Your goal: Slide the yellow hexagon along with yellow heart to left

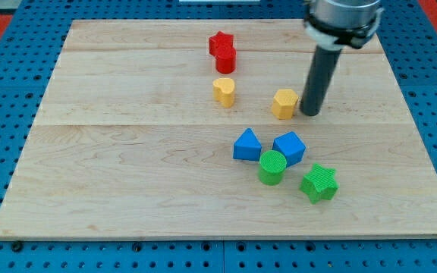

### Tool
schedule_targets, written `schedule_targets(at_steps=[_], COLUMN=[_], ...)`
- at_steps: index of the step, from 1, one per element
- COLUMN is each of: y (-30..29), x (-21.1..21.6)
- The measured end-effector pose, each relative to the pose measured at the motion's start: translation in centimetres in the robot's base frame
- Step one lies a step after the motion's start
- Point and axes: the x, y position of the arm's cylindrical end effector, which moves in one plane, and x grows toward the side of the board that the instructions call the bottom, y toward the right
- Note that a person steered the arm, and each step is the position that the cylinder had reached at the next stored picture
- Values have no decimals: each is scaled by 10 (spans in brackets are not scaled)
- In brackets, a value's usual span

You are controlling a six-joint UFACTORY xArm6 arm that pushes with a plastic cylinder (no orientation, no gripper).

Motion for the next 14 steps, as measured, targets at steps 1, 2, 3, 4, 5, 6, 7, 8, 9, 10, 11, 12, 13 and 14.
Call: schedule_targets(at_steps=[1, 2, 3, 4, 5, 6, 7, 8, 9, 10, 11, 12, 13, 14], y=[-72, -54, -12, 24, 58, 58, 58, 58, 58, 58, 58, 44, -27, -99], x=[-6, -19, -10, -4, -7, -11, -16, -25, -39, -51, -59, -60, -60, -60])
